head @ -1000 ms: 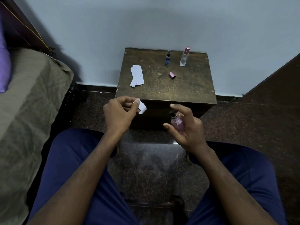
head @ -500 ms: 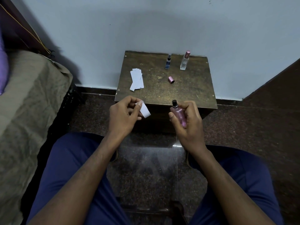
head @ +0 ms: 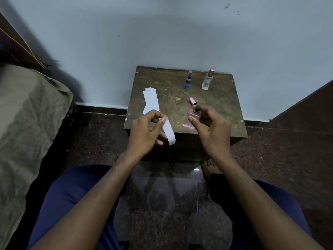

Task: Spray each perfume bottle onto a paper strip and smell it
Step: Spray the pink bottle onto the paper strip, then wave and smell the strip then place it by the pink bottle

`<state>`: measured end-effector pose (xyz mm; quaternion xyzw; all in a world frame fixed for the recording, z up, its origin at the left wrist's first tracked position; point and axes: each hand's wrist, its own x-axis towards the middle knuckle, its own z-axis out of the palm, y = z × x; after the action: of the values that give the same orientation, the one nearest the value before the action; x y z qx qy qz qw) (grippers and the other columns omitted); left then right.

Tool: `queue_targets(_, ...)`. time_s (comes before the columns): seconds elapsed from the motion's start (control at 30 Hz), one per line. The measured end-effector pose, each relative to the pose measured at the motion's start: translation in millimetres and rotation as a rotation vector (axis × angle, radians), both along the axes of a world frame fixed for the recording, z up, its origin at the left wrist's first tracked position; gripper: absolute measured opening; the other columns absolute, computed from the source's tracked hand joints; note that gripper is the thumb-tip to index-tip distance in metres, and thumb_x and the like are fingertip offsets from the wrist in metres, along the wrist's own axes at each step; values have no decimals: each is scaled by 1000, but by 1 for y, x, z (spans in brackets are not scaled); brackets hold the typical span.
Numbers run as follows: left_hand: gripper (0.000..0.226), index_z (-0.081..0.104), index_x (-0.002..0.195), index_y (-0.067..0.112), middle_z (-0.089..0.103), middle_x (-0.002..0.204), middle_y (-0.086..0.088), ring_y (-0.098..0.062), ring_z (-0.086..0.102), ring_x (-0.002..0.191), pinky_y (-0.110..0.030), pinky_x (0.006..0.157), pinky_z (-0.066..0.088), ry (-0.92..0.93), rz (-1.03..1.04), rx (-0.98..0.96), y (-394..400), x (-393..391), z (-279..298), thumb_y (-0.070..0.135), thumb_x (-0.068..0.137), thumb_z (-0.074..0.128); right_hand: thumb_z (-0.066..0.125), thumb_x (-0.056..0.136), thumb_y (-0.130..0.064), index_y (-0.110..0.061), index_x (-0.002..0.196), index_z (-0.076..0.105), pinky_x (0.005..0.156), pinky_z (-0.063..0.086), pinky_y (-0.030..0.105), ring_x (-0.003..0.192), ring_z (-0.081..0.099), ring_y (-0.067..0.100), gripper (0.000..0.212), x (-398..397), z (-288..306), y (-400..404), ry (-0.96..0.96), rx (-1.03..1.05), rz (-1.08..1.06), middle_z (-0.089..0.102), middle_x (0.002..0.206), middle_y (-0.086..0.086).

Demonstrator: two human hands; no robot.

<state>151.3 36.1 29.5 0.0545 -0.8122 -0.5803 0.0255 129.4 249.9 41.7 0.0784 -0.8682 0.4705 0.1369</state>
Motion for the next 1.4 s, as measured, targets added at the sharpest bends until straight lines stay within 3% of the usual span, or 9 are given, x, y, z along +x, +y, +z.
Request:
queue_targets(0.4,8,71,104,9,67,97,-1,-14,75,58,-25,44,58,-28,-54,-40,-3,-48,-14,16,105,66,78,92,-9,-8,119,70,92,60,45,100,71,25,28,-183,-10,-74,110,217,60,73,112,7)
queue_targets(0.53,8,71,103,11,69,97,-2,-14,75,59,-28,45,59,-29,-71,-48,-6,-55,-18,16,105,66,76,94,-8,-6,123,68,93,52,30,105,69,26,30,-213,-26,-88,57,257,106,72,117,11)
queue_targets(0.73,8,72,105,11,71,97,-1,-14,76,62,-29,48,61,-10,-75,-24,-6,-67,-15,18,105,67,73,96,-7,-5,125,67,96,51,32,110,66,26,29,-238,-32,-89,40,297,114,70,121,13)
queue_targets(0.9,9,72,107,11,66,96,8,-15,76,62,-30,48,61,-30,-69,-13,-10,-68,-20,18,105,67,74,97,-11,-6,126,67,98,54,40,110,67,28,30,-236,-39,-98,35,329,132,71,120,13)
queue_targets(1.07,7,73,105,13,68,95,5,-16,76,61,-32,49,62,-18,-63,-43,-14,-69,-22,18,104,68,77,94,-13,-6,146,53,101,44,31,122,64,30,58,-222,-35,-97,65,389,166,69,134,14)
queue_targets(1.17,6,74,102,19,72,89,4,-15,74,59,-38,55,64,27,-70,-106,-19,-69,-27,21,103,69,65,99,-5,2,135,60,91,47,33,109,66,34,37,-186,-27,-88,321,411,198,70,120,18)
queue_targets(1.23,6,75,100,24,72,80,8,-10,72,57,-37,60,63,74,-88,-180,-21,-68,-32,25,103,69,65,99,-5,2,121,67,83,48,30,95,67,29,23,-154,-21,-77,394,382,221,72,107,15)
queue_targets(1.3,6,75,100,28,72,81,10,-7,70,58,-35,63,61,102,-107,-221,-22,-69,-34,29,103,69,66,100,-11,-3,113,71,80,46,22,89,67,19,15,-124,-13,-64,291,361,244,73,103,8)
queue_targets(1.4,7,75,105,34,70,87,13,-2,68,66,-24,67,55,116,-124,-231,-20,-69,-30,29,101,72,68,103,-26,-14,120,75,80,53,12,89,67,-1,22,-87,2,-47,-69,296,268,77,106,-3)
